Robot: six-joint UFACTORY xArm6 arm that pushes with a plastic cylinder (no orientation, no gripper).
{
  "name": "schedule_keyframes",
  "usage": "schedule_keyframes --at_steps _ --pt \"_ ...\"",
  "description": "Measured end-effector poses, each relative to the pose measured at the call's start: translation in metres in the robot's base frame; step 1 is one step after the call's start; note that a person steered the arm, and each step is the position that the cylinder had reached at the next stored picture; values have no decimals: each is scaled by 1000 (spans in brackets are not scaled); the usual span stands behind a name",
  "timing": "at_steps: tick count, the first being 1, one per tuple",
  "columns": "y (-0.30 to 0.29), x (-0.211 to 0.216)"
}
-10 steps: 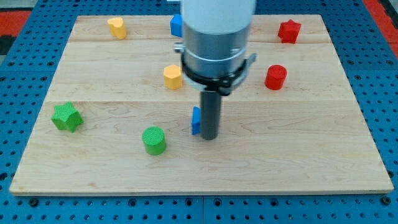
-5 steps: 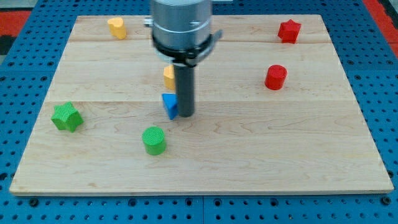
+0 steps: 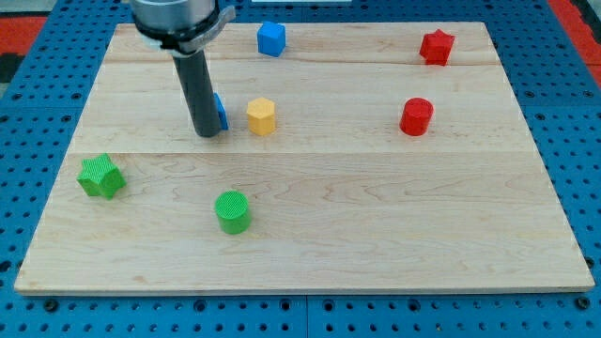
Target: Slide the blue triangle closer to the blue cube
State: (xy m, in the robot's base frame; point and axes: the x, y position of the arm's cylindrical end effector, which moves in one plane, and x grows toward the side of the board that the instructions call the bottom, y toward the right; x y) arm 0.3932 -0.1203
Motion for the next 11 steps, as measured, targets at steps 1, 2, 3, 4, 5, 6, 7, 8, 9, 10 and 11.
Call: schedule_keyframes --at_steps 1,2,3,4,5,6,7,8,9,10,11 --pt "0 -31" --pt "-12 -53" --pt "-22 -59" --pt "-19 -59" --pt "-14 -59" --pt "-10 -59" --pt "4 -59" --pt "12 -65" --pt "20 -82" --pt "34 -85" --pt "40 -86"
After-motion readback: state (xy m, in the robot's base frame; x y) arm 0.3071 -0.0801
